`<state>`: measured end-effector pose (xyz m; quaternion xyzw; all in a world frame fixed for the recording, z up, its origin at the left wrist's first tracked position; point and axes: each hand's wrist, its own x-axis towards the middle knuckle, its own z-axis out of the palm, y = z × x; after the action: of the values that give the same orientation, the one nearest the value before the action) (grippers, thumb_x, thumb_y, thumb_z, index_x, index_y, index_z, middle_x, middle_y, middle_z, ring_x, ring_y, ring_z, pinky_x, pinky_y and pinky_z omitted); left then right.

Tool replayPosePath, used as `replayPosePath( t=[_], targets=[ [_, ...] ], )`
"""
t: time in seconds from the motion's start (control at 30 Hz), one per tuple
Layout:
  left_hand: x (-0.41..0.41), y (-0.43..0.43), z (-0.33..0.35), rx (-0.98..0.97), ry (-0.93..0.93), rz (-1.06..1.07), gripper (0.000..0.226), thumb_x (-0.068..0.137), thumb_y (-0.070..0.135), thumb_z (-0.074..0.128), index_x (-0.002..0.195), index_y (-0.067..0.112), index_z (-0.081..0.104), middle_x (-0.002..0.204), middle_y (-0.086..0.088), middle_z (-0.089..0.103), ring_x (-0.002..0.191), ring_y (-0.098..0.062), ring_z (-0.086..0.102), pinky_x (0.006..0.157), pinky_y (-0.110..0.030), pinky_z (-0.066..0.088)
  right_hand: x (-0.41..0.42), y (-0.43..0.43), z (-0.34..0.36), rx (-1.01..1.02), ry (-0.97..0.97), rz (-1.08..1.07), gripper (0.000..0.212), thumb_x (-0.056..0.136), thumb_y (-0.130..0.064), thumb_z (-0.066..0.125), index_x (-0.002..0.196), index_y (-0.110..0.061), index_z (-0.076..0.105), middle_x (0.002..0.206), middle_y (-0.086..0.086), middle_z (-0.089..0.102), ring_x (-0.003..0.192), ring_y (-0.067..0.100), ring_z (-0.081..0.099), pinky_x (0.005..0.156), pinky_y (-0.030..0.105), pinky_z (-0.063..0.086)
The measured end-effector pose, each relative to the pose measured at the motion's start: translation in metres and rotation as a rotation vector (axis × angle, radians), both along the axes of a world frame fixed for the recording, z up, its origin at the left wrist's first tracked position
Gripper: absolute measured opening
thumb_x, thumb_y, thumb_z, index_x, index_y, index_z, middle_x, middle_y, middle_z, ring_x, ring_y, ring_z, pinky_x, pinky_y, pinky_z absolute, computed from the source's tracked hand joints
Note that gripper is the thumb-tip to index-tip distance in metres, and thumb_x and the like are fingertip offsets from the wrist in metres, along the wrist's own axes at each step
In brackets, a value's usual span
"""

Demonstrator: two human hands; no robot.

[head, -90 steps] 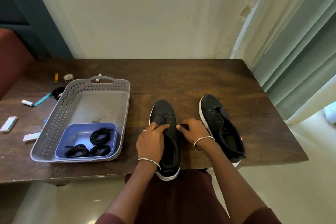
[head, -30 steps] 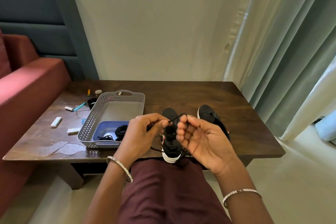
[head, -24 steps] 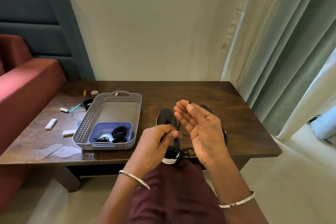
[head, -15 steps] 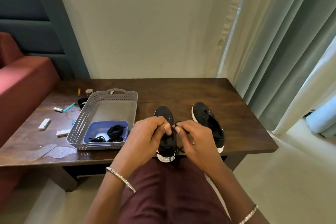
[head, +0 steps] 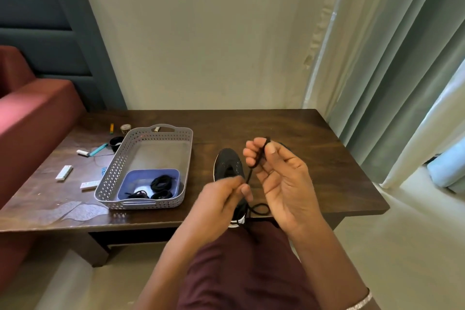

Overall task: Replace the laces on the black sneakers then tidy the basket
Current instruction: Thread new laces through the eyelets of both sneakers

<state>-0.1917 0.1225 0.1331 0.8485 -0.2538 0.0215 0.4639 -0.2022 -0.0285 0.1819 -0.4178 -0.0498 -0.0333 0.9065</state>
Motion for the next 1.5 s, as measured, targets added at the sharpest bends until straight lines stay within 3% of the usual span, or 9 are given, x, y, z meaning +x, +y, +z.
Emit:
replayPosePath(
  t=[0.17, 0.3, 0.53, 0.67, 0.8, 0.97, 1.07, 1.33, 1.5],
  targets=[
    [-0.001, 0.008, 0.006, 0.071, -0.003, -0.014, 0.031, 0.1, 0.042, 0.041, 0.082, 0.026, 0.061, 0.077, 0.008, 0.064, 0.074, -0.012, 0.061, 0.072, -0.041, 0.051, 0.006, 0.002, -0.04, -0.856, -0.226, -0.404, 0.015, 0.098, -0.009, 0.06, 0.1, -0.009, 0.075, 0.095, -0.002, 0.076, 0.094, 0.013, 0.072, 0.083, 0.031, 0.057],
    [0.006, 0.023, 0.02, 0.102, -0.139, 0.041, 0.03, 0.103, 0.034, 0.047, 0.077, 0.025, 0.059, 0.073, 0.011, 0.063, 0.073, -0.008, 0.06, 0.067, -0.03, 0.049, -0.005, -0.003, -0.058, -1.206, -0.39, -0.291, 0.014, 0.098, -0.015, 0.055, 0.089, -0.014, 0.066, 0.081, -0.008, 0.065, 0.074, 0.011, 0.062, 0.067, 0.028, 0.049],
    [0.012, 0.024, 0.025, -0.027, -0.197, 0.13, 0.031, 0.102, 0.034, 0.048, 0.072, 0.026, 0.054, 0.068, 0.014, 0.059, 0.065, -0.01, 0.057, 0.058, -0.023, 0.042, -0.021, -0.003, -0.031, -0.56, -0.074, 0.258, 0.025, 0.098, -0.023, 0.051, 0.084, -0.008, 0.065, 0.072, 0.005, 0.052, 0.066, 0.011, 0.046, 0.064, 0.022, 0.04],
    [0.004, 0.008, 0.012, -0.065, -0.099, 0.073, 0.031, 0.103, 0.034, 0.045, 0.075, 0.024, 0.053, 0.07, 0.019, 0.057, 0.064, -0.005, 0.054, 0.059, -0.02, 0.041, -0.017, 0.001, -0.004, -0.019, 0.029, 0.185, 0.022, 0.101, -0.017, 0.047, 0.089, -0.005, 0.062, 0.075, 0.006, 0.053, 0.067, 0.015, 0.052, 0.064, 0.024, 0.052],
    [-0.006, -0.004, -0.001, 0.06, -0.053, 0.007, 0.037, 0.101, 0.046, 0.037, 0.082, 0.023, 0.06, 0.075, 0.015, 0.061, 0.071, -0.006, 0.059, 0.067, -0.035, 0.051, -0.001, 0.002, -0.007, 0.106, 0.048, -0.018, 0.023, 0.102, -0.018, 0.046, 0.092, -0.005, 0.063, 0.087, 0.009, 0.068, 0.089, 0.024, 0.069, 0.079, 0.03, 0.058],
    [-0.009, 0.001, 0.007, 0.077, -0.074, -0.01, 0.034, 0.101, 0.043, 0.038, 0.081, 0.025, 0.059, 0.074, 0.015, 0.061, 0.07, -0.006, 0.058, 0.066, -0.034, 0.05, 0.004, -0.002, -0.042, -0.823, -0.206, -0.369, 0.023, 0.104, -0.015, 0.05, 0.092, -0.008, 0.068, 0.091, 0.001, 0.074, 0.09, 0.021, 0.07, 0.082, 0.035, 0.057],
    [0.0, 0.016, 0.02, 0.064, -0.159, 0.061, 0.035, 0.103, 0.039, 0.041, 0.078, 0.022, 0.058, 0.07, 0.011, 0.061, 0.069, -0.008, 0.059, 0.063, -0.022, 0.045, -0.003, -0.005, -0.055, -1.121, -0.325, -0.256, 0.022, 0.103, -0.019, 0.051, 0.088, -0.01, 0.063, 0.08, -0.007, 0.067, 0.075, 0.014, 0.065, 0.07, 0.036, 0.053],
    [0.011, 0.015, 0.009, -0.087, -0.144, 0.15, 0.033, 0.105, 0.035, 0.042, 0.076, 0.022, 0.053, 0.07, 0.008, 0.059, 0.063, -0.015, 0.056, 0.057, -0.027, 0.043, -0.021, 0.0, -0.016, -0.242, 0.06, 0.243, 0.029, 0.101, -0.022, 0.051, 0.08, -0.007, 0.063, 0.066, 0.002, 0.046, 0.059, 0.013, 0.045, 0.06, 0.021, 0.044],
    [-0.002, -0.003, -0.018, -0.06, -0.048, 0.085, 0.036, 0.102, 0.043, 0.039, 0.079, 0.021, 0.055, 0.071, 0.017, 0.058, 0.063, -0.007, 0.054, 0.06, -0.029, 0.043, -0.006, 0.002, -0.003, 0.217, 0.114, 0.086, 0.024, 0.101, -0.02, 0.048, 0.095, -0.005, 0.066, 0.078, 0.005, 0.059, 0.075, 0.016, 0.061, 0.07, 0.025, 0.056]
  ],
)
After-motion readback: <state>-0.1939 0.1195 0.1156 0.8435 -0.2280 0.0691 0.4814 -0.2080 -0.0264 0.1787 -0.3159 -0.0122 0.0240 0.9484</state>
